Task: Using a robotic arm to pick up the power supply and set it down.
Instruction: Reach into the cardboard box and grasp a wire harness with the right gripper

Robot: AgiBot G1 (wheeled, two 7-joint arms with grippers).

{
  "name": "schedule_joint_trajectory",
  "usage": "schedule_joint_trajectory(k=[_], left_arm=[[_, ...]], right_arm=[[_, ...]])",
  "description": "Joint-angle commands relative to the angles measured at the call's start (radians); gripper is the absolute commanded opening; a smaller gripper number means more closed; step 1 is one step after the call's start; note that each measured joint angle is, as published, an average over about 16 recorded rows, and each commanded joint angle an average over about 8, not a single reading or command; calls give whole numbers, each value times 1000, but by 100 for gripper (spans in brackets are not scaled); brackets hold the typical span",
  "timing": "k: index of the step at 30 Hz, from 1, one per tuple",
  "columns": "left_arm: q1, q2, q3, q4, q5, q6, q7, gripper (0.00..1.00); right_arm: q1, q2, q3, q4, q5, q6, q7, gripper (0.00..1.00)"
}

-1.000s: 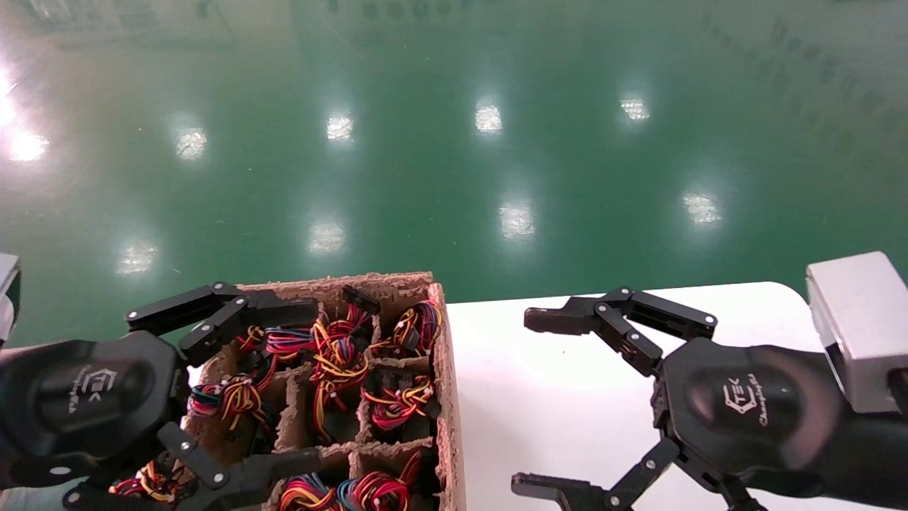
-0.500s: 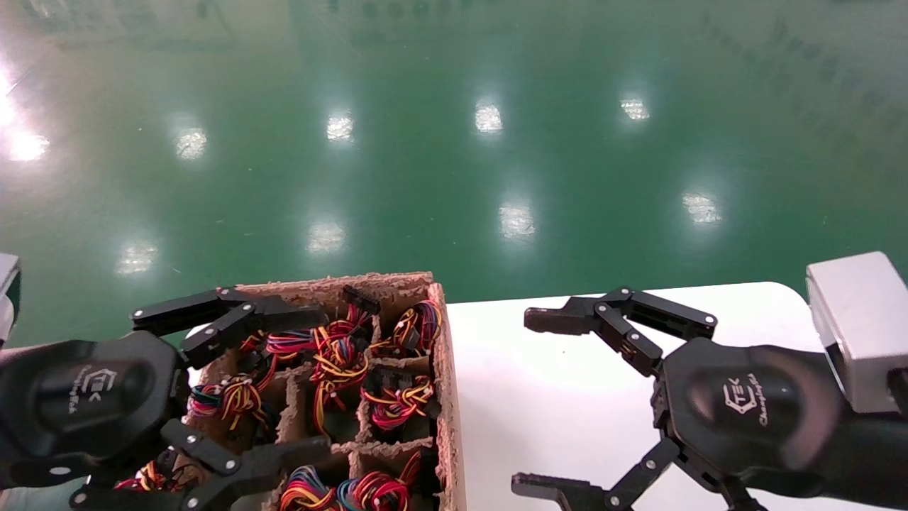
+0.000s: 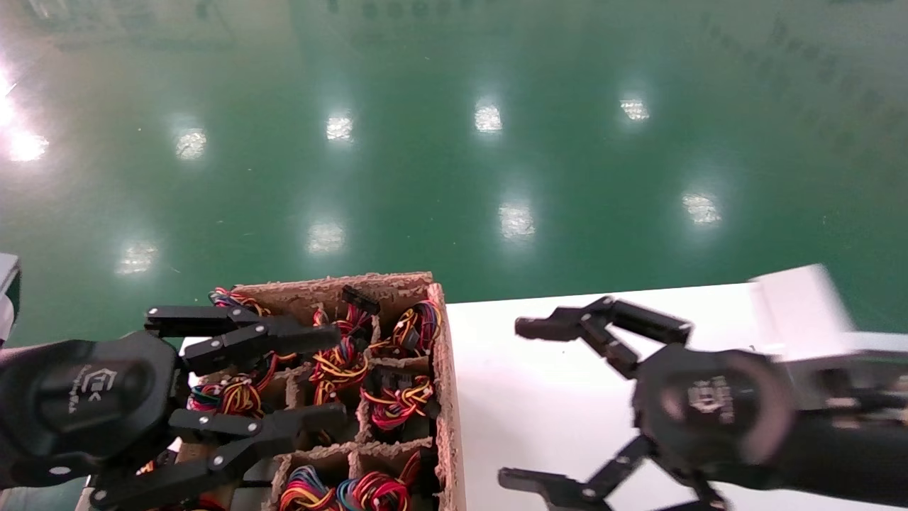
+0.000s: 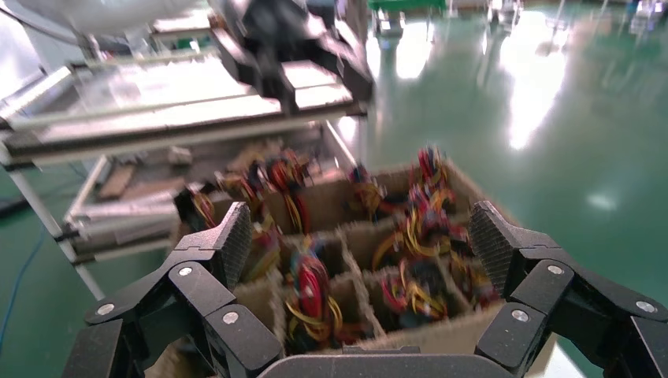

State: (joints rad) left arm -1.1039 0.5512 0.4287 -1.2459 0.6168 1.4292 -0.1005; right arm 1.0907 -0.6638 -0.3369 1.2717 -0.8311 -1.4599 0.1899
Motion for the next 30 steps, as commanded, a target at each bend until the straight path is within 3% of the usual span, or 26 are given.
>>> schedule_joint_trajectory(k=[1,7,9,15,17,30], left_arm=[[0,0,0,0,0,0,0,0],[0,0,0,0,0,0,0,0],[0,0,0,0,0,0,0,0],[0,0,0,0,0,0,0,0],[0,0,0,0,0,0,0,0],[0,0,0,0,0,0,0,0]], right_arm=[[5,-12,-14,-1,-28,14,3,100],[23,-102,-85,-42,-123,23,-7,100],[32,-134,-109,-65,-149,18,-12,92],[62,-217,-161,-141,-201,-4,-29,20],[69,-241,-174,-163,-214,-9,-36,3],[106,-326,-223,-282,-268,-32,-76,0]])
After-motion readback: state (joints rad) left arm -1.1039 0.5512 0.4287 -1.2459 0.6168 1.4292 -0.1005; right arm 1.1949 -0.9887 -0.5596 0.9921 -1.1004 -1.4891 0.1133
